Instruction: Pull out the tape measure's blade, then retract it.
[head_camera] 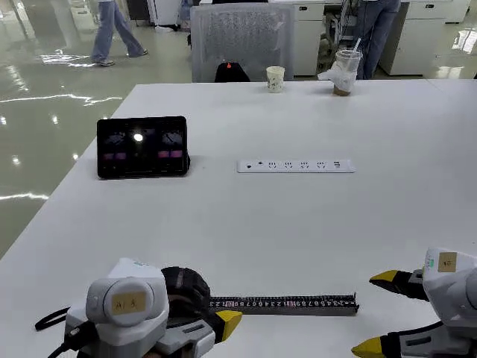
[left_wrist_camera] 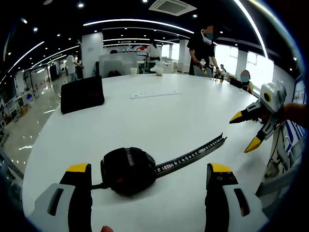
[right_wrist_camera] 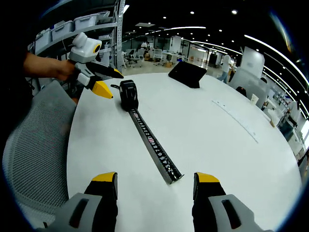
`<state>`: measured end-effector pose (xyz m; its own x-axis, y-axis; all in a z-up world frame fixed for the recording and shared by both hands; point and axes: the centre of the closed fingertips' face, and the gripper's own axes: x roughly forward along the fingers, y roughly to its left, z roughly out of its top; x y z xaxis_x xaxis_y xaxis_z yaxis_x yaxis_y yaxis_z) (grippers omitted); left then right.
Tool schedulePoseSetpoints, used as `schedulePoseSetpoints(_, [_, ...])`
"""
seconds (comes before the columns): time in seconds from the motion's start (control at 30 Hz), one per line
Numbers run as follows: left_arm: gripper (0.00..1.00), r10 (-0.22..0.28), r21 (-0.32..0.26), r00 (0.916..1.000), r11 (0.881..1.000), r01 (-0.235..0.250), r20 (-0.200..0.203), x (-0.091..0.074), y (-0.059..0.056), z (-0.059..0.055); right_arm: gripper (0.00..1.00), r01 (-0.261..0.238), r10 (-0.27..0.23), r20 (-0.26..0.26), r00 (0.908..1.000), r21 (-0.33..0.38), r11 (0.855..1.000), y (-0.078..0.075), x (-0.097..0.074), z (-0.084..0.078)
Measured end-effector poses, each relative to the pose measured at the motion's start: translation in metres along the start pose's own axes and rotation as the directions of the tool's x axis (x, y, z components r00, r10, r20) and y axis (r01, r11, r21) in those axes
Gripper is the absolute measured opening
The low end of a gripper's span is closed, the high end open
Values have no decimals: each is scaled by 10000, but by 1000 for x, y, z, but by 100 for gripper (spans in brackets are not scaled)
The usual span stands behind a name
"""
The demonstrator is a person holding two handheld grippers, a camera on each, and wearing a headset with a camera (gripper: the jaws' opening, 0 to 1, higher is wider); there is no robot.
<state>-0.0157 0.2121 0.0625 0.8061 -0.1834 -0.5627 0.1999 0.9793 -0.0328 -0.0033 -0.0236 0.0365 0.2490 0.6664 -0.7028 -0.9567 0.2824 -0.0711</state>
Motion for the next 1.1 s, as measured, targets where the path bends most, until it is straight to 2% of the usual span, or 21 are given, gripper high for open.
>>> schedulePoseSetpoints(0.4, [90, 316, -396, 9991, 9987, -327, -278, 12, 7, -7, 48, -427, 392, -479, 9981, -747, 9963, -10, 14, -8])
schedulePoseSetpoints(0.83, [80, 608, -978, 9960, 9929, -671, -659, 23, 16, -14, 34, -886, 731, -1045, 9918, -1526, 9843, -18, 29, -16])
schedulePoseSetpoints(1.1, [72, 786, -1389, 9942, 9864, -883, -739, 29, 23, -14, 23, -1034, 835, -1237, 9888, -1640, 9810, -25, 36, -21])
